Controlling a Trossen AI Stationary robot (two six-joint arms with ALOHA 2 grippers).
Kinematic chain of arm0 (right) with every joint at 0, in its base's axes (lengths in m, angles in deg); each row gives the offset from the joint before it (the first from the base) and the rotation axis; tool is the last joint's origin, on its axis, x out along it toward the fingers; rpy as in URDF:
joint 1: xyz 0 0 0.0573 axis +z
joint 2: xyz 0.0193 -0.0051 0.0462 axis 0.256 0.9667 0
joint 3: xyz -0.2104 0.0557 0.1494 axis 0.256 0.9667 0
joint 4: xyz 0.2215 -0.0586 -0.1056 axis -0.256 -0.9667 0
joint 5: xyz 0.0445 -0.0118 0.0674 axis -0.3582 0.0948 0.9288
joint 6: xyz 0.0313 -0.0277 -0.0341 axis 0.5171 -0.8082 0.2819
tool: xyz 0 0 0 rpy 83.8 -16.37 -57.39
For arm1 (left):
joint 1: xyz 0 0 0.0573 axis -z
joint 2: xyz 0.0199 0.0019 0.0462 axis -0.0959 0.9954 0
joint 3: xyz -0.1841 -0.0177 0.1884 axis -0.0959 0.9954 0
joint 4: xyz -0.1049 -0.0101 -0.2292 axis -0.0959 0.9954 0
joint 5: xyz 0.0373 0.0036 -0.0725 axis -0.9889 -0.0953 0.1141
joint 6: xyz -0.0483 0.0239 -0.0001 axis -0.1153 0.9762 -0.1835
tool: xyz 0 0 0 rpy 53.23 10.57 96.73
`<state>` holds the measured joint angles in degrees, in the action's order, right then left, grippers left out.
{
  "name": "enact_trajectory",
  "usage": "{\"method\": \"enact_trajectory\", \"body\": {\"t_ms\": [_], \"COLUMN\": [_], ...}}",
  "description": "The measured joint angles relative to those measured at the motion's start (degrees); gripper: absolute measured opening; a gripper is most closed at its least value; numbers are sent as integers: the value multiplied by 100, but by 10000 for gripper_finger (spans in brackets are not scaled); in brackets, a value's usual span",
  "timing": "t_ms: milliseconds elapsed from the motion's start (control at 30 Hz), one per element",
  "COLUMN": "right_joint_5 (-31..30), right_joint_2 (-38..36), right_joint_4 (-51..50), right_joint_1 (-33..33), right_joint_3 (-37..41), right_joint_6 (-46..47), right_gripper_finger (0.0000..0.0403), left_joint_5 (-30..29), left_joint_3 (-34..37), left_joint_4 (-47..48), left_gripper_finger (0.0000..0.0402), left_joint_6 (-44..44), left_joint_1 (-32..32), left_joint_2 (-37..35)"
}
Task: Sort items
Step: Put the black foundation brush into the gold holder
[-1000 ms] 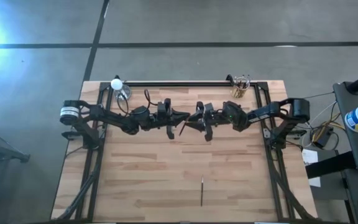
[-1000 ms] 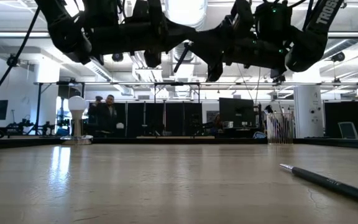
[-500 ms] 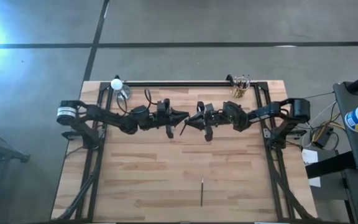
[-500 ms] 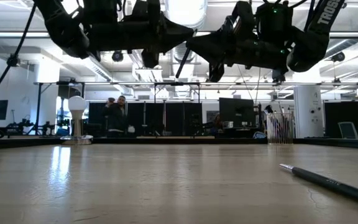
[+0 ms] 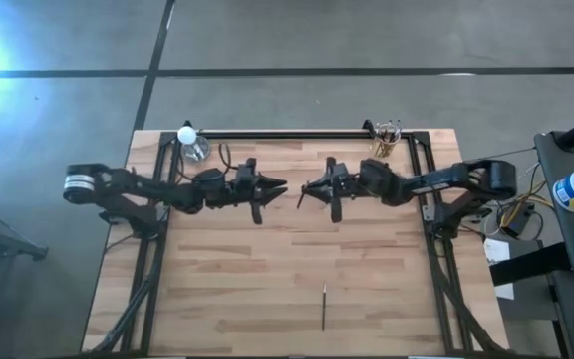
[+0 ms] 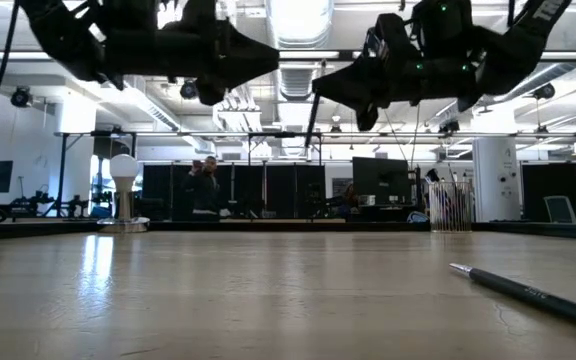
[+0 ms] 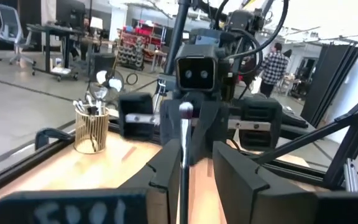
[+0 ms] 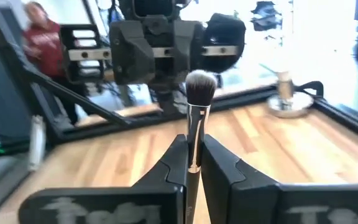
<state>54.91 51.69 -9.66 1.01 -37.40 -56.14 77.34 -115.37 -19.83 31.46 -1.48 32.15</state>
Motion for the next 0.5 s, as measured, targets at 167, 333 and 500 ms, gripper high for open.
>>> {"method": "enact_trajectory", "body": {"t_ms": [167, 333, 500], "right_joint_5": [-545, -1173, -1869], "right_joint_2": [-828, -1732, -2703], "right_joint_4": [-1306, -2502, -3709], "right_joint_1": [-50, -93, -293], "right_joint_3": [4, 7, 7], "right_joint_6": [-329, -422, -502], "right_gripper_finger": [17, 17, 17], "left_joint_5": [-16, -160, -268], "left_joint_3": [513, 1073, 1617], "left_joint_4": [-408, -647, -1310], "left_gripper_finger": [88, 88, 87], "left_joint_6": [182, 332, 279], "left_joint_1": [-9, -19, -53], "left_joint_2": [-253, -354, -356]}}
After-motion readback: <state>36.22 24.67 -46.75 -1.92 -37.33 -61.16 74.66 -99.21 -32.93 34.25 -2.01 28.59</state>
